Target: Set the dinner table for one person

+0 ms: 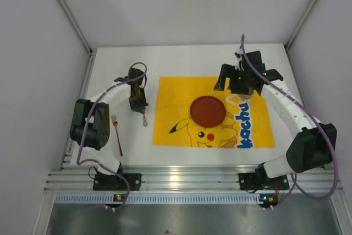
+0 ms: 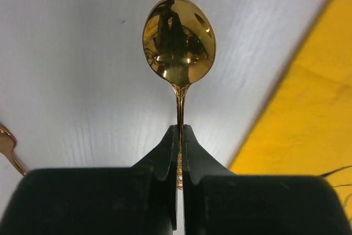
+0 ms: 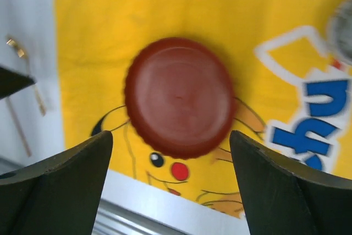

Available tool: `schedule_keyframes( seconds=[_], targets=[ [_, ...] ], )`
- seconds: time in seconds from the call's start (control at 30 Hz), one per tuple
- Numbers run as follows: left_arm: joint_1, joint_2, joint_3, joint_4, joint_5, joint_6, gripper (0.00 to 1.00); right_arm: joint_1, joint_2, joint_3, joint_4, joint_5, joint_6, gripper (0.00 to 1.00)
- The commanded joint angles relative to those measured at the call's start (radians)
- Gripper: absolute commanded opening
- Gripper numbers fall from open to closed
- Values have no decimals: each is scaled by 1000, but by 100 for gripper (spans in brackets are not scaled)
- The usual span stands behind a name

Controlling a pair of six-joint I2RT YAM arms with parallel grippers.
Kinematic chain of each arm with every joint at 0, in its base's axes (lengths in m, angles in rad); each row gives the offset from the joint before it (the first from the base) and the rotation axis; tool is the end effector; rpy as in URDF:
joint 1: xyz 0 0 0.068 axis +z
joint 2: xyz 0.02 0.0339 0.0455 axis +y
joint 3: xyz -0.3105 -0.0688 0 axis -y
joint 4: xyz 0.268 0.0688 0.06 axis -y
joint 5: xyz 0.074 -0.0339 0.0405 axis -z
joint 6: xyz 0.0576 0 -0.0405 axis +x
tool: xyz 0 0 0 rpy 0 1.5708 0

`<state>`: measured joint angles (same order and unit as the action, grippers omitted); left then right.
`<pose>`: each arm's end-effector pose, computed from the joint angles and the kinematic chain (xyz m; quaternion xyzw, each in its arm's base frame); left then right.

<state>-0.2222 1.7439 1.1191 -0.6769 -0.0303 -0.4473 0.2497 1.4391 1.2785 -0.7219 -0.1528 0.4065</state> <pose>0.3524 -0.0778 0.1844 -0.1133 0.9844 -0.0299 0.1316 0.3239 0.0917 0.3366 0.0478 0.9378 0.1764 0.2953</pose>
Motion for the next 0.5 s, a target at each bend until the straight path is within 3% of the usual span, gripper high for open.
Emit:
schedule_keyframes(
  seconds=[0.0,0.13,0.27,0.47],
  targets=[
    [-61,-34,168,-2,24,-37,0,91,6,47,176,-250,46,88],
    [-176,-6,372,-84,65,-82,0,184,55,16,303,-317,141,80],
    [-221,8,534,-93,150,-142,0,241,108,48,337,-294,166,77],
    [-258,3,604,-93,250,-188,0,270,153,111,352,-266,178,68]
  ],
)
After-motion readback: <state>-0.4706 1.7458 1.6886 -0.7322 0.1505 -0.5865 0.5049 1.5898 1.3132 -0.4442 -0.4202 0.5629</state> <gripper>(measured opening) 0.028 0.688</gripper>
